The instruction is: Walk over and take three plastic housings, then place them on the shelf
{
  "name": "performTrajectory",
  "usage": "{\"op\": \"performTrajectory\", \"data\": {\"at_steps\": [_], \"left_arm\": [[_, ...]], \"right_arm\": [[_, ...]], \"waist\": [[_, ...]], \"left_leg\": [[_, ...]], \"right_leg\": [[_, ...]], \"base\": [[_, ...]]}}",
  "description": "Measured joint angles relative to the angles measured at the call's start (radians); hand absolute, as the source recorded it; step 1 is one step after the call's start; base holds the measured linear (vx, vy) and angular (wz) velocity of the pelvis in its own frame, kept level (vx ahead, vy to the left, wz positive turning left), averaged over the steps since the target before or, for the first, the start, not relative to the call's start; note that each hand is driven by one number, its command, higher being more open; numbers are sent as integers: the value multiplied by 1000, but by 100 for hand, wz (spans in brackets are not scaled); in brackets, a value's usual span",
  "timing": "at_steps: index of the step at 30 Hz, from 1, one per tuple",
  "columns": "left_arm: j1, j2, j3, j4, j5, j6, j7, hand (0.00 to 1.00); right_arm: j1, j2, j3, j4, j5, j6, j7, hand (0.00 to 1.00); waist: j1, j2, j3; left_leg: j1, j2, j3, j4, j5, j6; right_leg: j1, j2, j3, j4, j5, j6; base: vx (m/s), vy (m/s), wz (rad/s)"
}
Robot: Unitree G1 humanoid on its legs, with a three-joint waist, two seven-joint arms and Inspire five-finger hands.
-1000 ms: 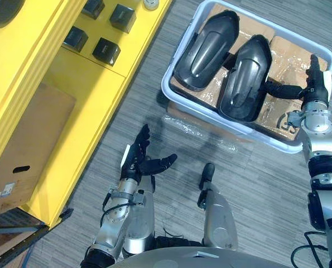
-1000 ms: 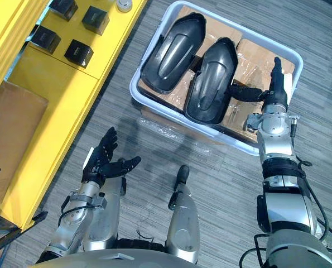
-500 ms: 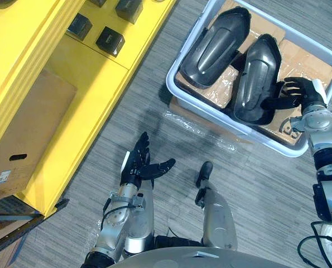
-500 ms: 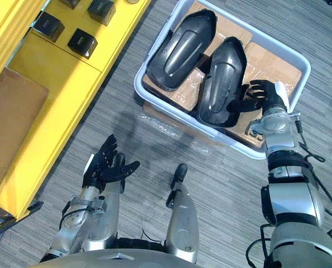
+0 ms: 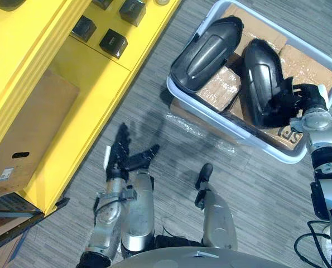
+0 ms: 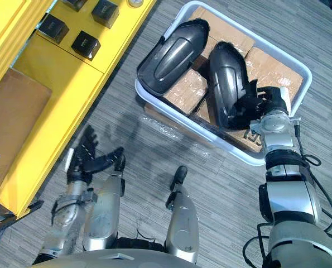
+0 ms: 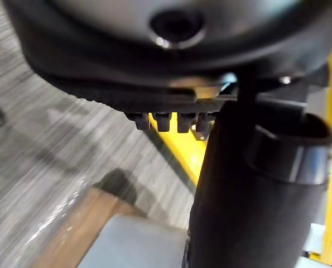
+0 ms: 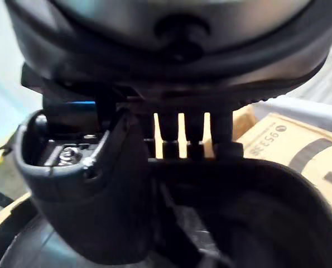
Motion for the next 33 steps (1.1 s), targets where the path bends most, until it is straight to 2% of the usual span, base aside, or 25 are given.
{"op": "performTrajectory", "data": {"at_steps": [3, 7, 10, 14, 17, 18, 21, 24, 28, 30, 33], "left_arm": [[3, 6, 78, -48, 14, -17, 29, 100], [14, 7, 144, -130, 8, -22, 25, 100], [21, 7, 167, -196, -46, -40, -24, 100], [64, -6, 172, -281, -86, -59, -103, 100], [71, -8, 168, -310, -174, -58, -185, 100], [67, -18, 154, -310, -217, -55, -222, 100], [50, -41, 111, -311, -283, -29, -285, 100], [27, -38, 5, -311, -342, 55, -359, 100], [-4, -39, -82, -307, -346, 118, -364, 100], [-31, -41, -117, -297, -334, 126, -344, 100], [-73, -44, -143, -267, -325, 142, -323, 100]], "right_arm": [[45, 0, -68, -2, 38, 8, -7, 0], [149, 0, -178, -68, 38, 7, -39, 0], [247, 0, -257, -148, 38, -23, -84, 0], [404, 43, -353, -396, 21, -114, -164, 0], [458, 137, -385, -565, -30, -195, -234, 0], [489, 187, -384, -631, -79, -228, -255, 0], [524, 246, -382, -700, -152, -274, -276, 0], [562, 306, -337, -777, -253, -348, -291, 0], [595, 348, -263, -833, -297, -420, -292, 0], [602, 382, -219, -876, -296, -430, -292, 0], [643, 423, -163, -943, -295, -447, -290, 0]], "waist": [[-3, -1, 0], [-26, -11, 3], [-35, -18, 4], [-59, -23, 0], [-81, -37, -48], [-83, -43, -84], [-87, -43, -130], [-105, -45, -204], [-118, -39, -253], [-132, -30, -274], [-134, -11, -317]], "left_leg": [[15, 1, 13, -13, 4, 0], [46, 3, 25, -32, 4, -1], [86, 10, 36, -50, 3, -3], [174, 19, 52, -107, 6, -11], [203, 25, 64, -145, 14, -17], [222, 29, 73, -158, 14, -18], [255, 31, 80, -180, 14, -18], [293, 26, 86, -207, 14, -19], [327, 26, 98, -221, 12, -21], [346, 26, 101, -225, 12, -21], [359, 25, 103, -229, 12, -21]], "right_leg": [[1, 0, 12, 0, 0, 0], [21, 2, 20, -11, 0, 0], [57, 11, 24, -34, 2, 2], [128, 22, 26, -71, 1, 2], [142, 30, 29, -93, 2, 2], [154, 35, 30, -102, 2, 2], [179, 36, 22, -115, 2, 2], [217, 35, 6, -142, 2, 3], [249, 36, 6, -161, 3, 5], [265, 36, 6, -164, 3, 5], [280, 36, 6, -175, 8, 10]], "base": [[10, 1, -10], [46, 4, -8], [58, -1, -10], [74, -19, -8], [67, -11, -9], [115, -20, -13], [91, -13, -6], [59, 0, 3], [9, -5, -6], [1, -4, -3], [-5, -2, -2]]}}
